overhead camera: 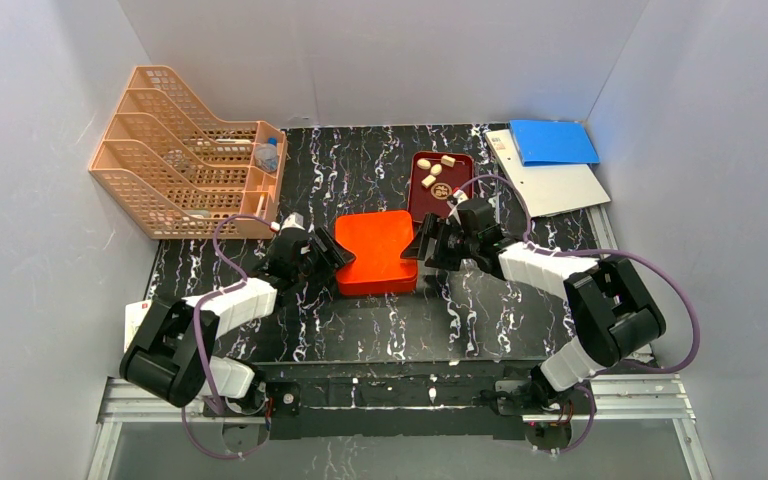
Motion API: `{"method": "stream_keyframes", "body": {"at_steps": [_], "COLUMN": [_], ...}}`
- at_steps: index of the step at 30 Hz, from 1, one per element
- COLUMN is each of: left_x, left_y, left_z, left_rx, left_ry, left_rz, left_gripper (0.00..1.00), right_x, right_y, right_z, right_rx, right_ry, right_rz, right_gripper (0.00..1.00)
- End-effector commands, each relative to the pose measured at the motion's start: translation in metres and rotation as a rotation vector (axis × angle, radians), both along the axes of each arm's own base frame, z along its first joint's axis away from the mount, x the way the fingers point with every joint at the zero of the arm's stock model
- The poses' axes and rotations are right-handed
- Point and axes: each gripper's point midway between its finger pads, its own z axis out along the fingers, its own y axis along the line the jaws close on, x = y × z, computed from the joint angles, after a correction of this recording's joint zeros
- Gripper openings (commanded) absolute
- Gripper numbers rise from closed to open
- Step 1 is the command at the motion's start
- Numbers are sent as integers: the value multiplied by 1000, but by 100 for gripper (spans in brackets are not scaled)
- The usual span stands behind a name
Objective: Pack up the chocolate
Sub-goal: Close the box lid on the packing box.
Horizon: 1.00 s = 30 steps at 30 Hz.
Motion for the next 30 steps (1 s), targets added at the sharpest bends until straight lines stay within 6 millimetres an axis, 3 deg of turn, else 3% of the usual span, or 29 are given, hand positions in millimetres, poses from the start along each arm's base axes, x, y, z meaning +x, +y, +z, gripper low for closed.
{"method": "stream_keyframes", "body": {"at_steps": [1, 20, 26, 30], "left_x": [-7, -7, -8, -9], "left_y": [4, 3, 0, -1], "left_z": [-2, -13, -20, -23], "left_rx": [21, 8, -9, -19], "left_ry": [17, 42, 62, 67], "left_rz": [-11, 2, 1, 0], "left_gripper": [68, 64, 60, 58], "right_x": [2, -29, -35, -38], "right_y": [0, -2, 3, 6], "right_z": [13, -37, -50, -56], "right_rx": [30, 38, 44, 43], "right_ry": [-26, 103, 137, 157], "right_rz": [-14, -10, -1, 4], "right_gripper": [88, 77, 67, 52]}}
